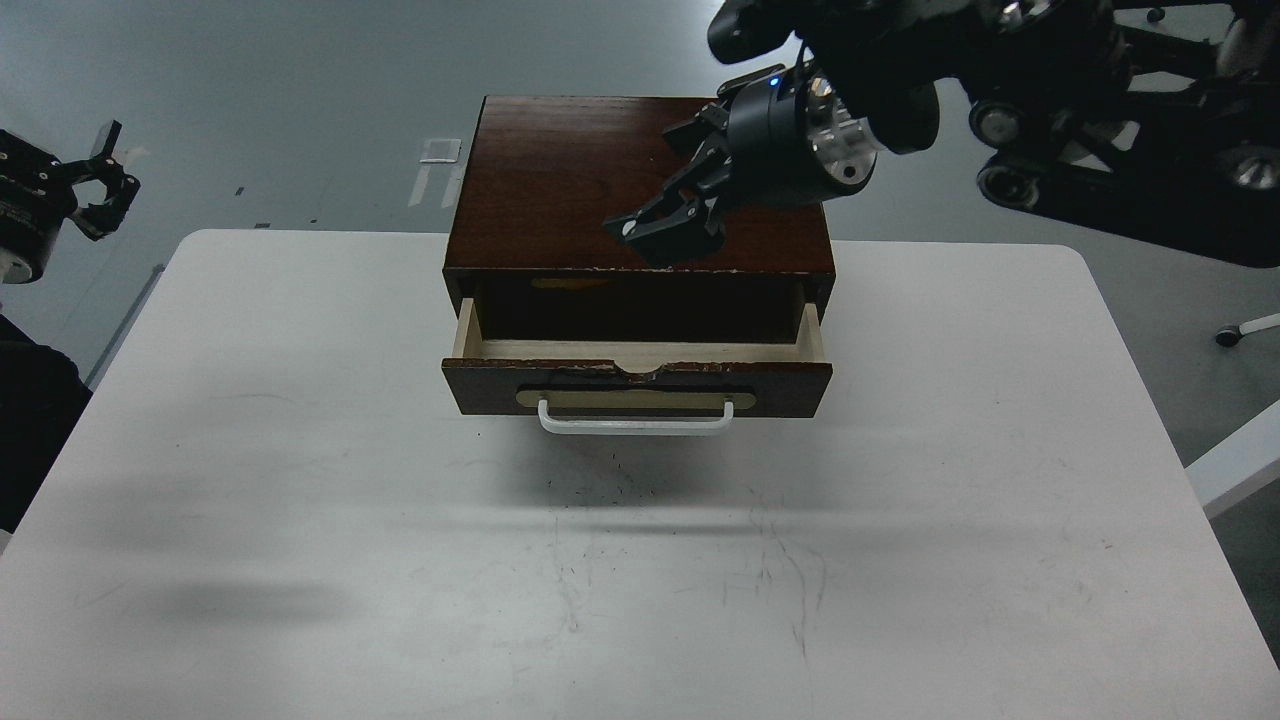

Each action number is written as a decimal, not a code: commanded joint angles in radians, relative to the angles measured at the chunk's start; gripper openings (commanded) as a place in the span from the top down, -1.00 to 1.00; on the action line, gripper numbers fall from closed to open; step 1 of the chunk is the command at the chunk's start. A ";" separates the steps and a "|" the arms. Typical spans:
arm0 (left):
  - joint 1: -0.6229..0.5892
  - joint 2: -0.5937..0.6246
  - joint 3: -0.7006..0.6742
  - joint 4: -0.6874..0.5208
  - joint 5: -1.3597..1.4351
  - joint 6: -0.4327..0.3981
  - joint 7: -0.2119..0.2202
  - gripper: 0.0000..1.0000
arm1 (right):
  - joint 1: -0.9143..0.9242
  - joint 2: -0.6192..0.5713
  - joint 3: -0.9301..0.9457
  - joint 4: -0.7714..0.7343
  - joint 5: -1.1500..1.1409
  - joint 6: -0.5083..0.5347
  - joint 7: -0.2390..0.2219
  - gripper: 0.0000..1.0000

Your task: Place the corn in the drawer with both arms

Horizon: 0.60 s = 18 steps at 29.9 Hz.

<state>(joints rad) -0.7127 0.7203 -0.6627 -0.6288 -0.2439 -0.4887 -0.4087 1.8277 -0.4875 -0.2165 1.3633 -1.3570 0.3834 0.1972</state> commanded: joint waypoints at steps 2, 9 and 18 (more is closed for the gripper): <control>-0.001 -0.012 0.003 -0.002 0.002 0.000 0.002 -0.98 | -0.018 -0.101 0.012 -0.023 0.156 -0.003 -0.001 -1.00; -0.007 -0.044 0.006 -0.011 0.003 0.000 0.008 -0.98 | -0.172 -0.192 0.095 -0.138 0.649 -0.012 -0.012 -1.00; -0.037 -0.085 0.005 -0.011 0.005 0.000 0.007 -0.98 | -0.475 -0.278 0.333 -0.164 0.989 -0.086 -0.002 -1.00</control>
<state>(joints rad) -0.7337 0.6466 -0.6568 -0.6400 -0.2377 -0.4887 -0.4006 1.4516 -0.7496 0.0232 1.2147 -0.4575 0.3140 0.1876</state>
